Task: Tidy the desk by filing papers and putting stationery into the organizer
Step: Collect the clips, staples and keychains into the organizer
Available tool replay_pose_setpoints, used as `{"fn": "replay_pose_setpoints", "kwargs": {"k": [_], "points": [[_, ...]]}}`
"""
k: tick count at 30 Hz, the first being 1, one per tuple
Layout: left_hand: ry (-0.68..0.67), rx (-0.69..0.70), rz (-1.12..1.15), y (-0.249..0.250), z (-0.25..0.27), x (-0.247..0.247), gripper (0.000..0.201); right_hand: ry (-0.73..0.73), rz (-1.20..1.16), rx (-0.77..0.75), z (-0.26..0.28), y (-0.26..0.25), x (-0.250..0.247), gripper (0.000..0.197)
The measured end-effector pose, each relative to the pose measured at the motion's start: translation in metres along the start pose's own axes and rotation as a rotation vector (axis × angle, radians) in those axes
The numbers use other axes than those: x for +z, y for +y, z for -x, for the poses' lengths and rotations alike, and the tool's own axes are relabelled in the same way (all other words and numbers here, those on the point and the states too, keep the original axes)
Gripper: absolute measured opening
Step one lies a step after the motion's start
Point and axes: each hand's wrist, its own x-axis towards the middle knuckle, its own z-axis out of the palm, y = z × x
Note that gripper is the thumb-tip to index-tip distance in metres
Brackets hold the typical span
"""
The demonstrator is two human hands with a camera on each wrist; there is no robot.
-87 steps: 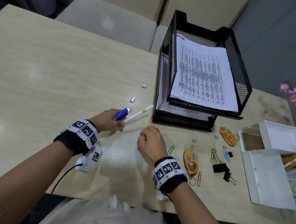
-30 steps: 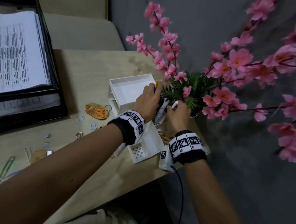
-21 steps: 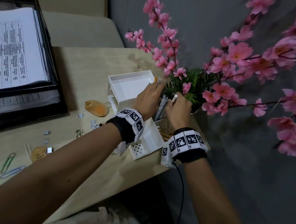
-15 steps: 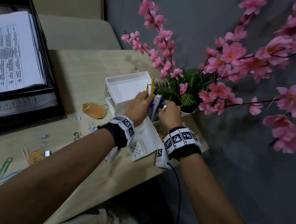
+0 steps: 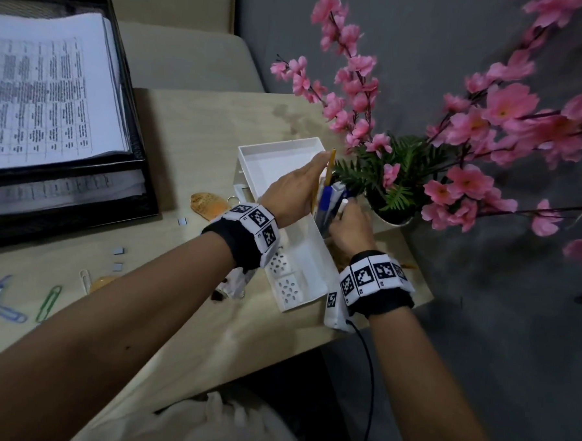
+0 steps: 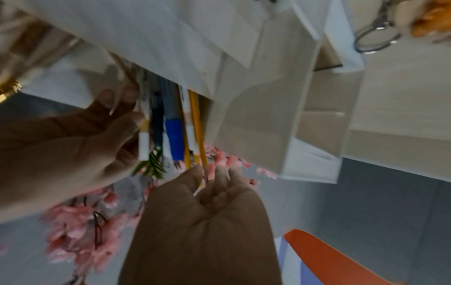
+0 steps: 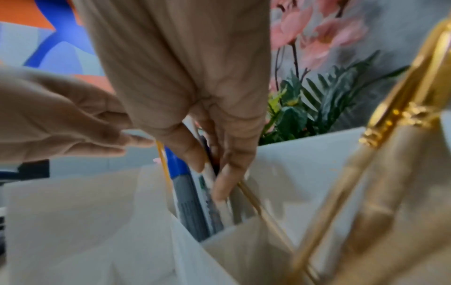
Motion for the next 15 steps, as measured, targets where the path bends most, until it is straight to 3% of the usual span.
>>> {"fn": "replay_pose_setpoints", "kwargs": {"k": [4,6,7,10,13,15], "points": [[0.143,-0.067,0.166,-0.028,0.026,-0.028,0.06,0.34,-0.001,-0.098,0.024,-0.029,-0.004,0.041],[0.247,-0.229,0.27,-0.047,0.046,-0.046,0.042,0.469,-0.024,-0.28,0.039,-0.049,0.004,0.04],[0.297,-0.314,0.388,-0.056,0.057,-0.054,0.033,0.452,-0.053,-0.368,0.046,-0.058,0.013,0.037],[0.43,-0.533,0.798,-0.085,0.098,-0.071,0.025,0.109,-0.09,-0.491,0.057,-0.076,0.053,0.022],[0.514,-0.751,1.102,-0.114,0.136,-0.079,0.028,-0.253,0.066,-0.41,0.061,-0.081,0.1,0.021],[0.52,-0.858,1.327,-0.129,0.159,-0.081,0.026,-0.337,0.217,-0.324,0.065,-0.079,0.125,0.023]]}}
